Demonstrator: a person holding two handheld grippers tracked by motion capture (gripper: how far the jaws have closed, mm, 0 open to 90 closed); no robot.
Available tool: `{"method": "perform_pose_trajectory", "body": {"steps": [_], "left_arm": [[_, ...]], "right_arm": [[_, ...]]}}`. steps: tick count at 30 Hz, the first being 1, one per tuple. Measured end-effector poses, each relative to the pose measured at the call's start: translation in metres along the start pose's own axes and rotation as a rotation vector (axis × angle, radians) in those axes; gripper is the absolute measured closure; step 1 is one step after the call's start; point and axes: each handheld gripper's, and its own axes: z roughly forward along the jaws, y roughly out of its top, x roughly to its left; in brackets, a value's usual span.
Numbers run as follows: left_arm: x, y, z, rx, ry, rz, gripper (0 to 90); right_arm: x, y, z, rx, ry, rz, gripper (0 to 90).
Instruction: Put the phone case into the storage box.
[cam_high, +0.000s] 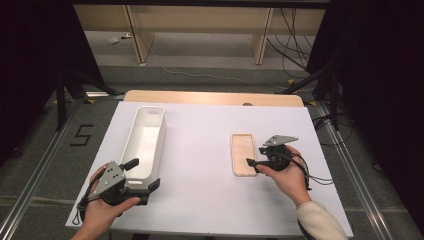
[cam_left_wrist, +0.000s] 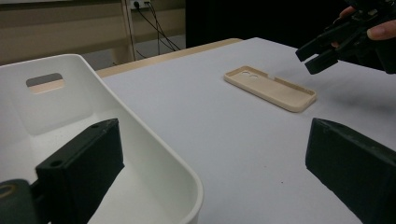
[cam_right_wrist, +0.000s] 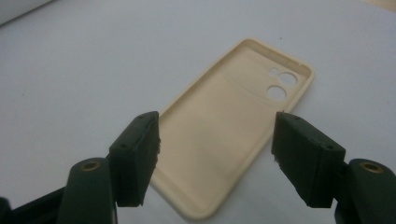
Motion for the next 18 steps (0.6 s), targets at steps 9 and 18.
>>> {"method": "perform_pose_trajectory", "body": {"steps": [9,18], "left_arm": [[-0.0010,0.0002,0.0012,-0.002,-0.003,-0.002,3.4],[-0.0004,-0.0003,-0.0016,-0.005,0.000,-0.002,3.4]], "right_arm": [[-0.0026,-0.0024,-0.0021,0.000,-0.008,0.030,33.4],[-0.0060,0.0001,-0.0054,-0.021,-0.020,0.029,32.7]]}}
